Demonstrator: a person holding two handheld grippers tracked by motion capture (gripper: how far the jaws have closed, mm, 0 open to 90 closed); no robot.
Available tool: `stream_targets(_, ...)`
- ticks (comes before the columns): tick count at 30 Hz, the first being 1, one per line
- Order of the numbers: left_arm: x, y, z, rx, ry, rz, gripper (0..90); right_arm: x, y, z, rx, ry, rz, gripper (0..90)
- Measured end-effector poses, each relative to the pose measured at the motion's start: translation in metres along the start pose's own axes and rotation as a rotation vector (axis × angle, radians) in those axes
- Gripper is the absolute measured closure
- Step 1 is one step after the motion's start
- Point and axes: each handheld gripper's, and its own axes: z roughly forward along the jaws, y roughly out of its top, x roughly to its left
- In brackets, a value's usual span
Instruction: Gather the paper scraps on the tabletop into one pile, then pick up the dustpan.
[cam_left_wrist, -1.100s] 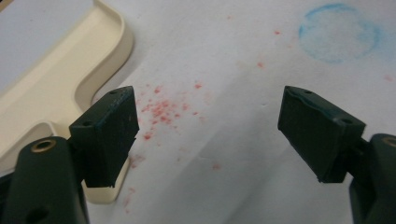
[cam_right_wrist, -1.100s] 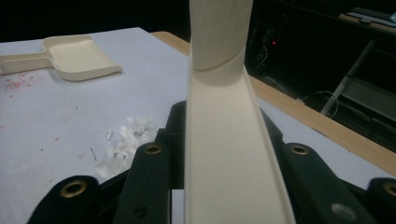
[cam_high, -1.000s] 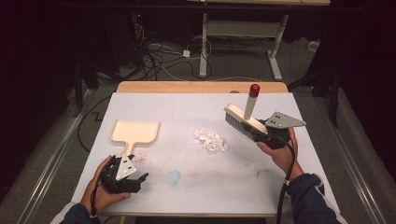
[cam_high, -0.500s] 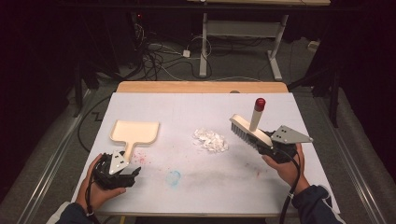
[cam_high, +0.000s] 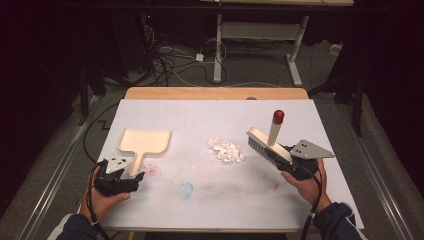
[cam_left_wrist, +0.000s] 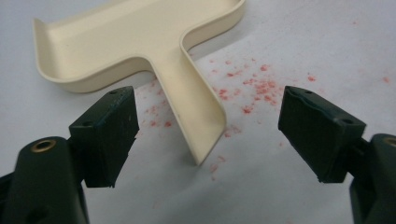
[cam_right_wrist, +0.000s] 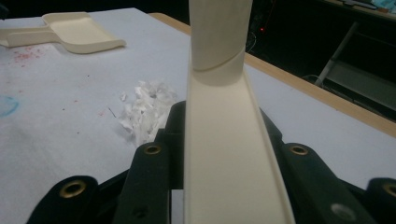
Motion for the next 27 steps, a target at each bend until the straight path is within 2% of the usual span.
stream_targets(5, 0.008, 0.008, 0.013, 0.031, 0.014, -0.088, 19.7, -0.002, 0.001, 0.0, -0.007, -0.006, 0.008, 67.8)
stream_targets(10, 0.018, 0.008, 0.025, 0.06, 0.016, -0.156, 22.1, -0.003, 0.001, -0.001, -0.004, -0.02, 0.016, 67.8)
stream_targets(16, 0.023, 0.013, 0.034, 0.08, 0.012, -0.164, 24.5, -0.007, 0.001, -0.002, -0.008, -0.028, 0.024, 67.7)
stream_targets(18, 0.024, 0.013, 0.035, 0.081, 0.009, -0.179, 24.2, -0.007, 0.001, -0.003, -0.01, -0.026, 0.029, 67.7)
stream_targets(24, 0.028, 0.013, 0.038, 0.06, 0.006, -0.212, 25.0, -0.008, 0.001, -0.002, -0.011, -0.022, 0.035, 67.7)
stream_targets(27, 0.028, 0.013, 0.039, 0.056, 0.025, -0.216, 28.8, -0.007, 0.001, -0.003, -0.01, -0.022, 0.029, 67.7)
